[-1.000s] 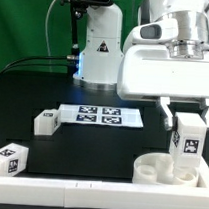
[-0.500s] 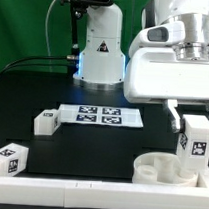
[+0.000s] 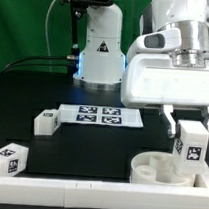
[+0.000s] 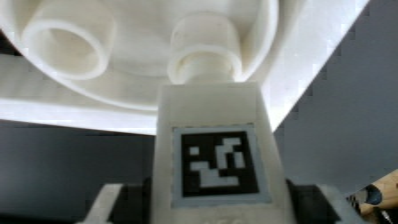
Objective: Assemble stool
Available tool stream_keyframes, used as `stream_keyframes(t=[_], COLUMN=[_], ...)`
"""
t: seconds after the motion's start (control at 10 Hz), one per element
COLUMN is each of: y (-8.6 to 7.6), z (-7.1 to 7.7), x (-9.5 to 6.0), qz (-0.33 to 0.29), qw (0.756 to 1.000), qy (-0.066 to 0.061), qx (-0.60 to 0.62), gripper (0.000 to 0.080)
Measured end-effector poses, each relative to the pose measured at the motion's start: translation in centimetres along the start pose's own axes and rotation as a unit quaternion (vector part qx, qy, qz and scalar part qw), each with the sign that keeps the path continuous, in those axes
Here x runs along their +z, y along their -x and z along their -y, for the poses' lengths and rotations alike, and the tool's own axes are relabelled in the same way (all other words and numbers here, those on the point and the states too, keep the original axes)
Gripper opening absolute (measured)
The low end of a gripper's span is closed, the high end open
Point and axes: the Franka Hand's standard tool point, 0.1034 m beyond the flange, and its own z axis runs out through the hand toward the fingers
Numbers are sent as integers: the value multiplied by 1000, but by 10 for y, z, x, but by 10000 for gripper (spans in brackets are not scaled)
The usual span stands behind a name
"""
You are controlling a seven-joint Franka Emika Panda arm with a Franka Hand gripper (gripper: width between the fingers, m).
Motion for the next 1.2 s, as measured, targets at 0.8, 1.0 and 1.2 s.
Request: stream_keyframes(t=[0.8,1.0,1.2], y=[4,5,-1], z=[2,4,13], x=[2,4,7], qz=[19,36,126], qw=[1000,999,988], qy=[-5,-9,-28], qx=[2,16,81], gripper=[617,639,648])
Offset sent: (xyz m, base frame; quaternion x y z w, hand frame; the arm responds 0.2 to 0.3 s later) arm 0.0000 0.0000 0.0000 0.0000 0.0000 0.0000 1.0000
